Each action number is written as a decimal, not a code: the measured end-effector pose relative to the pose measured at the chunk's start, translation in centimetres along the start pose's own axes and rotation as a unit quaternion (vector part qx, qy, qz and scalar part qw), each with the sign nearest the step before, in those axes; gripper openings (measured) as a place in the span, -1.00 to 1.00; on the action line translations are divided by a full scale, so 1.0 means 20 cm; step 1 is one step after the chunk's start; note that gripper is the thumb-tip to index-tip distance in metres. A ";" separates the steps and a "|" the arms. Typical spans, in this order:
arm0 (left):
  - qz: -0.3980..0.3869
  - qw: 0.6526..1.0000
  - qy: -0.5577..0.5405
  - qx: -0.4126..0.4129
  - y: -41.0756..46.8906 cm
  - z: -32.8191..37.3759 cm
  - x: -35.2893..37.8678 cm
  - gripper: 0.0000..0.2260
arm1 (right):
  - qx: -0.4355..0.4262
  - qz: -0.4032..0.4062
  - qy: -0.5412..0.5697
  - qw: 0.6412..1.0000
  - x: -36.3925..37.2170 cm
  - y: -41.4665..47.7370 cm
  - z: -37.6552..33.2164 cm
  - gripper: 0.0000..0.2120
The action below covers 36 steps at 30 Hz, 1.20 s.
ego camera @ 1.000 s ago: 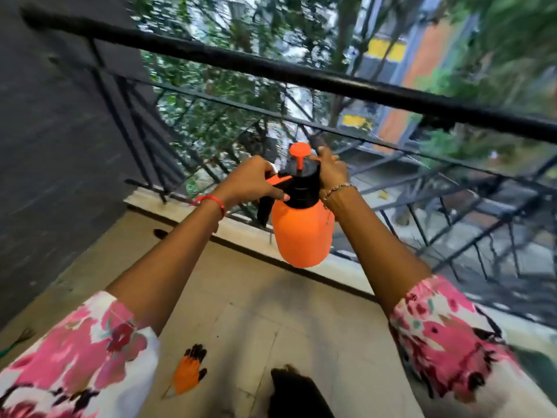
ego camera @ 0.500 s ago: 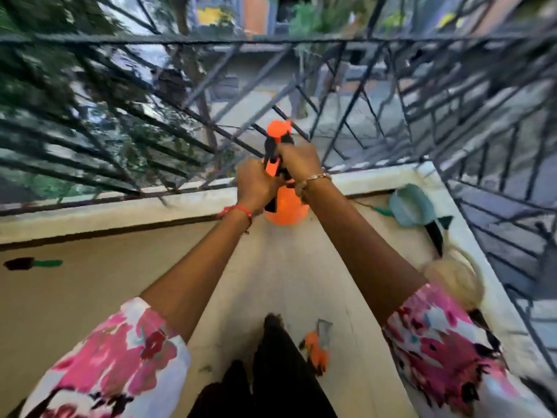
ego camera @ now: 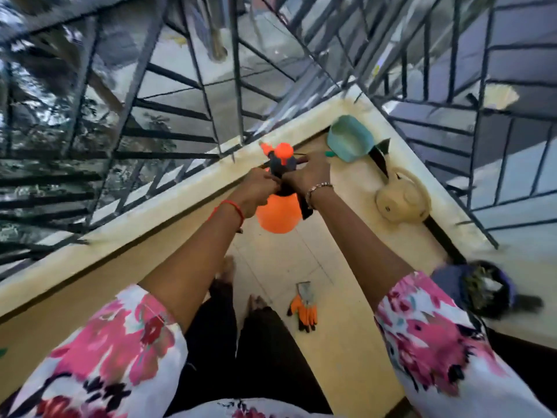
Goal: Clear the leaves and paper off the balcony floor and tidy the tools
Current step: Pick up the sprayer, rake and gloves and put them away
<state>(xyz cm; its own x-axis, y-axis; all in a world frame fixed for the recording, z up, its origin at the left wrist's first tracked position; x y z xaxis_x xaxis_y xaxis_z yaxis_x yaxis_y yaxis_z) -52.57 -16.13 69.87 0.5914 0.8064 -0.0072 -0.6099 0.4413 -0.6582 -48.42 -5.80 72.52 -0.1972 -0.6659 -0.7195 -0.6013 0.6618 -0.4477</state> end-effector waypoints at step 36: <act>0.044 0.982 -0.133 -0.127 1.69 -0.63 2.08 -0.86 | 0.048 -0.051 0.001 0.998 -0.31 1.49 2.30 -0.43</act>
<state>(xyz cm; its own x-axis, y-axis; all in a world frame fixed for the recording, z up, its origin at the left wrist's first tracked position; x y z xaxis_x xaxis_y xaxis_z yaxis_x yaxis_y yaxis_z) -41.98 27.38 37.87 0.3631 0.9262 0.1018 -0.4809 0.2799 -0.8309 -29.59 33.88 39.15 -0.1400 -0.7314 -0.6674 -0.5406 0.6212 -0.5673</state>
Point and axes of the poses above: each hand's wrist, its own y-axis towards the middle knuckle, its own x-axis out of the palm, z = x × y, the point moved 3 cm from there along y, towards the middle knuckle, and after that the axes turned 15 degrees about -y, right-handed, at the moved point
